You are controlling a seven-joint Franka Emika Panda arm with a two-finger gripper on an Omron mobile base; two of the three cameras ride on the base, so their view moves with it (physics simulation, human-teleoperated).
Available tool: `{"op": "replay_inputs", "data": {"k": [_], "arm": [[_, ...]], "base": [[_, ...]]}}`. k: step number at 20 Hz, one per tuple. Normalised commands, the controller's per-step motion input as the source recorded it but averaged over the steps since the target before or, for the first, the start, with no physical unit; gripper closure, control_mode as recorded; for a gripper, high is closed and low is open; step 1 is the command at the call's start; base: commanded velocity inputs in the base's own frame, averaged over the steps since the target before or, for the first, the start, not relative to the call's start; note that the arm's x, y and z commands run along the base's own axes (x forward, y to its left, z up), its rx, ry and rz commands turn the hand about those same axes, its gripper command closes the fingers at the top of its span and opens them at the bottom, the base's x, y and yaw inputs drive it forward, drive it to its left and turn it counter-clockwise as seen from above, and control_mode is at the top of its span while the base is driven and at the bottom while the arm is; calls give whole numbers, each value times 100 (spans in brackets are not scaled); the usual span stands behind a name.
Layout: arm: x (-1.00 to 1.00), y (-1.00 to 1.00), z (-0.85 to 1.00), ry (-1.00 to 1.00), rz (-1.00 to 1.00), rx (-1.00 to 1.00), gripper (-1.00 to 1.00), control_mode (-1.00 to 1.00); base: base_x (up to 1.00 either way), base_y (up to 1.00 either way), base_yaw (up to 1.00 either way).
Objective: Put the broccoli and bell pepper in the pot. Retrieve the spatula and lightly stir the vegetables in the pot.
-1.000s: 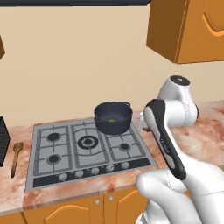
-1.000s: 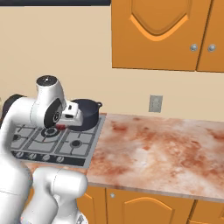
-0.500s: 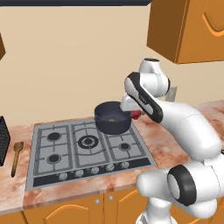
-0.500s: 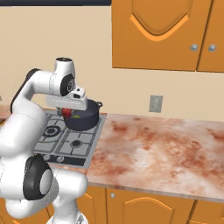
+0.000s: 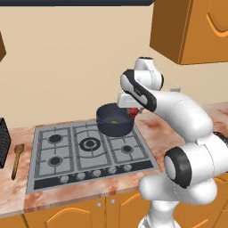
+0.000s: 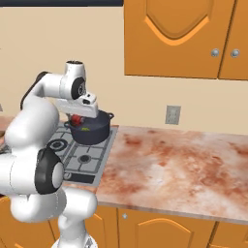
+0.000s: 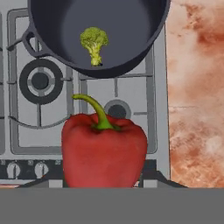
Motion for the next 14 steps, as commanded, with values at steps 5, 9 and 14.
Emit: {"op": "replay_inputs", "data": {"k": [5, 9, 14], "arm": [[61, 9, -38, -1, -21, 0, 100, -100], [48, 23, 0, -13, -15, 0, 100, -100], [37, 10, -13, -16, -10, 0, 100, -100]], "base": [[0, 0, 0], [0, 0, 0], [0, 0, 0]]}}
